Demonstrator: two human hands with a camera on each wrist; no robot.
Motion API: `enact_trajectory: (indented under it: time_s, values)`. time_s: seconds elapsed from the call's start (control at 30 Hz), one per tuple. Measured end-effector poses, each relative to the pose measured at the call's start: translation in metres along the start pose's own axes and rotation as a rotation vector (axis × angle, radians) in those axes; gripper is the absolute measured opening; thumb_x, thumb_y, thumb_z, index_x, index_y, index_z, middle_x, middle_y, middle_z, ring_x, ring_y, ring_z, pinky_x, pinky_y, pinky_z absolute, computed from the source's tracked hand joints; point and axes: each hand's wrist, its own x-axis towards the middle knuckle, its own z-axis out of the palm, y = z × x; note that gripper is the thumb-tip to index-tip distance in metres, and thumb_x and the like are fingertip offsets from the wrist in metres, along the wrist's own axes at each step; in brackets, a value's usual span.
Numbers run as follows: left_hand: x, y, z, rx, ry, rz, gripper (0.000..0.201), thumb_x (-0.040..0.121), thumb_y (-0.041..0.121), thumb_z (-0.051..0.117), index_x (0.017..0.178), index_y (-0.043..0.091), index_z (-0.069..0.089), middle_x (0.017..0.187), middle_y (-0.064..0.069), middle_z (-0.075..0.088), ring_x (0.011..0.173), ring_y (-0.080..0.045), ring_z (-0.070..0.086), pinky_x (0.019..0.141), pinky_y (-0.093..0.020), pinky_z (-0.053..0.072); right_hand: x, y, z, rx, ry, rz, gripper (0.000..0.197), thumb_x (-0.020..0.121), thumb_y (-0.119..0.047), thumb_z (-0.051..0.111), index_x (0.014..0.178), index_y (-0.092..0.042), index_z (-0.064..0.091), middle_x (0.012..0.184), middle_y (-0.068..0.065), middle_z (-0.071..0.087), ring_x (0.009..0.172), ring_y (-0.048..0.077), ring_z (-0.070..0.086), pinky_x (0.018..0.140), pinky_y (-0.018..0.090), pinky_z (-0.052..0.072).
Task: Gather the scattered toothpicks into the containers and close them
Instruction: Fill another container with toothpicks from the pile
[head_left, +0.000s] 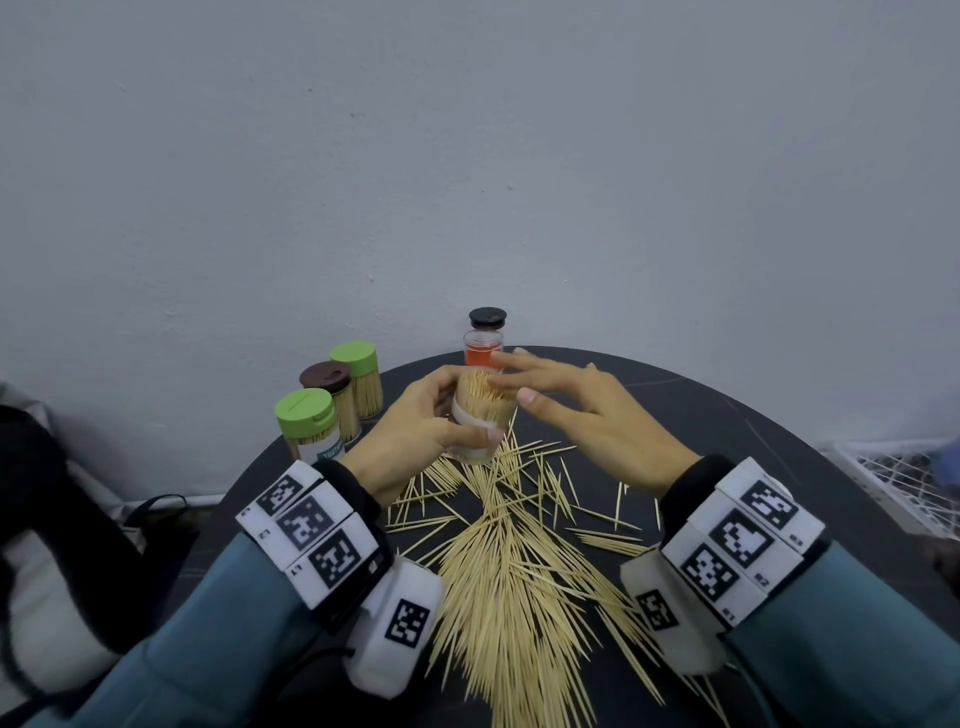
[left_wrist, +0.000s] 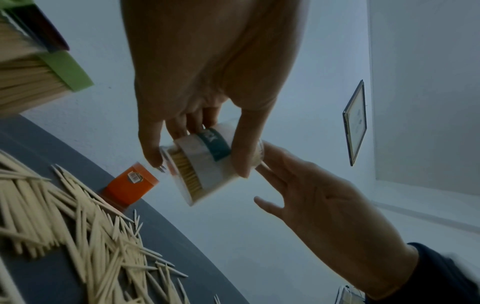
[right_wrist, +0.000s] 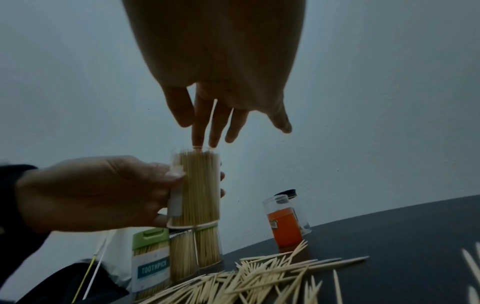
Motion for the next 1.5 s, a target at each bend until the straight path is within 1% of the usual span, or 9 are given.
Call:
enact_trajectory:
  time_s: [0.13,0.23,0.53,0.6,0.73,0.93,1.17,1.3,1.5]
  values:
    - [0.0,0.0,-0.001,0.006,-0.038,0.017,0.06,0.07,-0.01,0.072,0.123,0.011,0.053,0.118,-0.009,0.064,0.11,-0.02,0.061,0.092,-0.028,0.049,-0.001,0.0,0.0,0.017,-0.014,-0.027,0.031,0.096,-0.021,0.047,0.125,-0.028,0.057,0.132,-0.026,0.043,0.131,-0.008,0.032,0.118,0.045,0.001]
    - [0.0,-0.001,-0.002,0.003,-0.04,0.027,0.059,0.07,-0.013,0.071,0.119,0.014,0.055,0.113,-0.006,0.065,0.106,-0.017,0.063,0.087,-0.025,0.05,-0.001,0.0,0.001,0.11,0.005,-0.051,0.034,0.095,-0.011,0.049,0.122,-0.028,0.06,0.129,-0.012,0.057,0.123,-0.005,0.046,0.12,0.036,0.005]
    - [0.002,-0.001,-0.002,0.008,-0.024,0.02,0.061,0.07,-0.014,0.07,0.123,0.011,0.054,0.118,-0.01,0.064,0.109,-0.021,0.062,0.084,-0.023,0.051,-0.002,0.0,0.003,0.021,-0.01,-0.039,0.033,0.092,-0.011,0.053,0.111,-0.036,0.064,0.124,-0.018,0.06,0.127,-0.003,0.042,0.114,0.044,-0.011]
    - [0.002,-0.001,-0.004,0.001,-0.011,0.019,0.061,0.07,-0.014,0.07,0.122,0.012,0.054,0.119,-0.009,0.064,0.11,-0.021,0.061,0.083,-0.022,0.05,0.0,-0.002,0.001,0.053,0.001,-0.037,0.035,0.092,-0.009,0.052,0.112,-0.035,0.064,0.124,-0.018,0.06,0.127,-0.006,0.041,0.114,0.039,-0.003]
    - [0.004,0.004,-0.01,-0.026,0.052,0.01,0.062,0.068,-0.016,0.07,0.123,0.008,0.053,0.118,-0.011,0.064,0.111,-0.024,0.061,0.086,-0.024,0.051,0.008,0.003,-0.007,0.113,0.062,0.05,0.031,0.092,-0.006,0.052,0.115,-0.024,0.064,0.116,-0.01,0.065,0.115,-0.001,0.054,0.101,0.019,0.037]
    - [0.007,0.014,-0.029,-0.008,0.114,0.014,0.061,0.068,-0.012,0.072,0.122,0.01,0.054,0.115,-0.008,0.064,0.106,-0.021,0.062,0.08,-0.02,0.051,0.039,0.02,0.002,-0.338,-0.368,0.486,0.043,0.093,-0.022,0.055,0.133,-0.012,0.045,0.134,0.005,0.051,0.123,0.019,0.047,0.101,0.029,0.036]
    - [0.012,0.032,-0.054,0.105,0.092,0.035,0.054,0.067,-0.008,0.076,0.112,0.015,0.057,0.113,-0.007,0.064,0.106,-0.021,0.061,0.09,-0.03,0.051,0.087,0.022,0.037,-0.591,-0.545,0.536,0.062,0.097,-0.03,0.045,0.15,-0.018,0.014,0.152,0.009,0.028,0.138,0.024,0.03,0.108,0.032,0.028]
    - [0.012,0.034,-0.06,0.104,0.094,0.041,0.057,0.066,-0.006,0.077,0.115,0.016,0.058,0.116,-0.008,0.064,0.108,-0.022,0.061,0.096,-0.035,0.05,0.101,0.025,0.051,-0.64,-0.588,0.538,0.058,0.099,-0.034,0.04,0.149,-0.015,0.017,0.153,0.009,0.026,0.139,0.025,0.028,0.11,0.033,0.025]
    - [0.009,0.035,-0.064,0.069,0.089,0.043,0.053,0.066,-0.009,0.076,0.108,0.019,0.059,0.116,-0.009,0.064,0.105,-0.022,0.061,0.091,-0.031,0.051,0.102,0.029,0.061,-0.707,-0.609,0.493,0.05,0.097,-0.037,0.041,0.135,-0.004,0.044,0.134,0.012,0.05,0.12,0.025,0.049,0.098,0.033,0.04]
